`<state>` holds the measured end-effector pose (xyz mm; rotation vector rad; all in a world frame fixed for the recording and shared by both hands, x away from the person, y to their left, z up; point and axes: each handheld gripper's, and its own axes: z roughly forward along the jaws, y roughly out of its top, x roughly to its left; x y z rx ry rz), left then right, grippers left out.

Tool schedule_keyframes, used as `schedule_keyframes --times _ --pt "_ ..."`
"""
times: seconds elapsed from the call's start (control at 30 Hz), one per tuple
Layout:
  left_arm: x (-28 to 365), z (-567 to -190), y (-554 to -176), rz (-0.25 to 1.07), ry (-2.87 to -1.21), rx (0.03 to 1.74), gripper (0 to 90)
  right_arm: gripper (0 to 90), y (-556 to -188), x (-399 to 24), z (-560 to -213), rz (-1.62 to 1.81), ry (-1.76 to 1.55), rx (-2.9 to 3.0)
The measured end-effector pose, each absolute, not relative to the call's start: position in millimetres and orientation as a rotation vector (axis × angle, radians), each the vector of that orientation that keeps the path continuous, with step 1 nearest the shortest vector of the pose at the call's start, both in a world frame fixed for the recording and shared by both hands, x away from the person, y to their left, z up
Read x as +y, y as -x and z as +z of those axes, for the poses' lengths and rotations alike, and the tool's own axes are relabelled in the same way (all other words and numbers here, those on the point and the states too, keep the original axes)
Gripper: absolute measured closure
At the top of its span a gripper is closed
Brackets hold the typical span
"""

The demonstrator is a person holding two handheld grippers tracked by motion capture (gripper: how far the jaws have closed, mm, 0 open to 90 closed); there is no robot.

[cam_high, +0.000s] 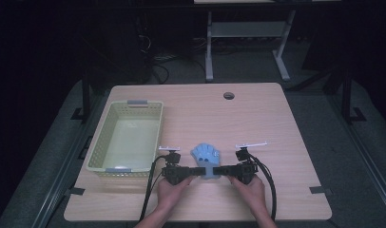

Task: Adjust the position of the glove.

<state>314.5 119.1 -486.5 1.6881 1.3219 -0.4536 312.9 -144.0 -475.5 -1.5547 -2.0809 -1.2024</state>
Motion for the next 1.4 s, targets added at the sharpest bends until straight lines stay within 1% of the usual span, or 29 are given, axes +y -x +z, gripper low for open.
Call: schedule_keyframes --times 0.13,0.23,0.3,0.33,0.4,0.5,0.53,0.77,0.87,0.93,1.2,1.4 --pt "115.5 -485.5 -319.8 -0.464 -1.691 1.325 64.8 59.4 -310.3 -146.0 -478.0 -1.225 1.541 -2.061" --pt "111.3 -482.8 -325.6 -0.463 -1.708 1.322 63.5 56.4 -310.5 -148.3 -478.3 -1.23 1.532 -2.043" --pt "109.9 -481.8 -326.7 -0.471 -1.705 1.328 58.7 53.7 -311.6 -150.1 -478.7 -1.237 1.546 -2.035" --pt "109.8 -481.9 -326.3 -0.486 -1.691 1.339 54.1 52.5 -311.9 -151.3 -478.4 -1.246 1.561 -2.016" --pt "109.3 -480.5 -324.6 -0.486 -1.688 1.341 48.3 52.8 -313.2 -152.6 -478.8 -1.257 1.585 -1.997" --pt "109.0 -480.7 -321.3 -0.503 -1.679 1.344 45.3 54.8 -313.2 -151.1 -478.9 -1.262 1.598 -1.997" --pt "108.6 -481.2 -320.1 -0.508 -1.675 1.343 45.8 55.6 -313.0 -150.4 -479.2 -1.264 1.6 -1.999" --pt "108.5 -485.2 -321.2 -0.527 -1.67 1.352 57.7 60.8 -311.4 -147.1 -480.6 -1.276 1.624 -1.981" --pt "107.5 -486.2 -322.0 -0.529 -1.666 1.354 59.0 62.6 -311.0 -146.5 -481.1 -1.281 1.63 -1.982" --pt "105.5 -487.6 -323.2 -0.533 -1.658 1.353 62.4 66.3 -311.9 -144.1 -482.0 -1.296 1.627 -1.978" --pt "102.9 -488.7 -328.5 -0.544 -1.654 1.338 68.3 70.1 -312.3 -143.1 -480.2 -1.309 1.615 -1.993" --pt "99.0 -483.1 -331.1 -0.512 -1.694 1.317 69.4 71.0 -313.3 -144.5 -478.1 -1.311 1.614 -2.0"
